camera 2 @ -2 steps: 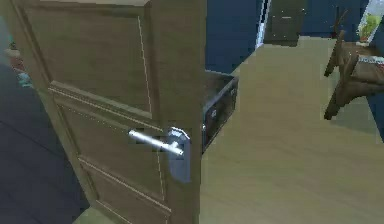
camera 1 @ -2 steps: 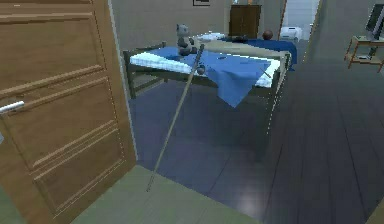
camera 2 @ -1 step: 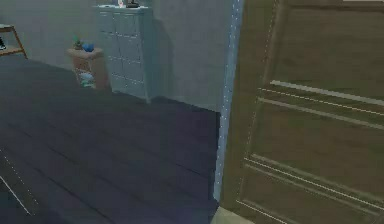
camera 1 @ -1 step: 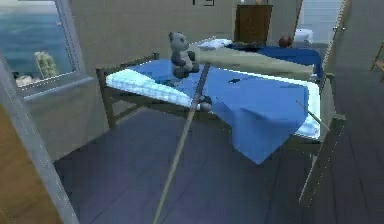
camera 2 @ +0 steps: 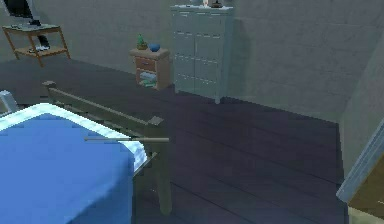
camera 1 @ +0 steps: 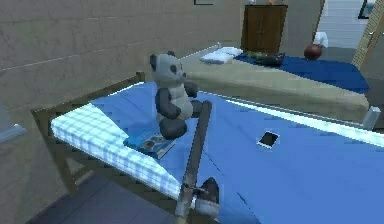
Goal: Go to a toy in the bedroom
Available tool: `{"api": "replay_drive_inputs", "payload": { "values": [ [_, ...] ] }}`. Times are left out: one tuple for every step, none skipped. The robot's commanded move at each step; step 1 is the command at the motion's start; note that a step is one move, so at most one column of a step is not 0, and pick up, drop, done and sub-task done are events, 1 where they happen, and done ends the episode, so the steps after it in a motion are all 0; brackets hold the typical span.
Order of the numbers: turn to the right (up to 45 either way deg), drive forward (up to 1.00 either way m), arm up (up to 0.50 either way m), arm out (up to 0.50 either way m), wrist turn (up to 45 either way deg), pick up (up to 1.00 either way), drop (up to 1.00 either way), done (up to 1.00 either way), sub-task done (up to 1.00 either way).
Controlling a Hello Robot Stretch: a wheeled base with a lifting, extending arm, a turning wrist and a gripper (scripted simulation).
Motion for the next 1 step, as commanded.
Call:
{"api": "replay_drive_inputs", "payload": {
  "values": [
    [0.0,0.00,0.00,0.00,0.0,0.00,0.00,1.00,0.00]
  ]
}}
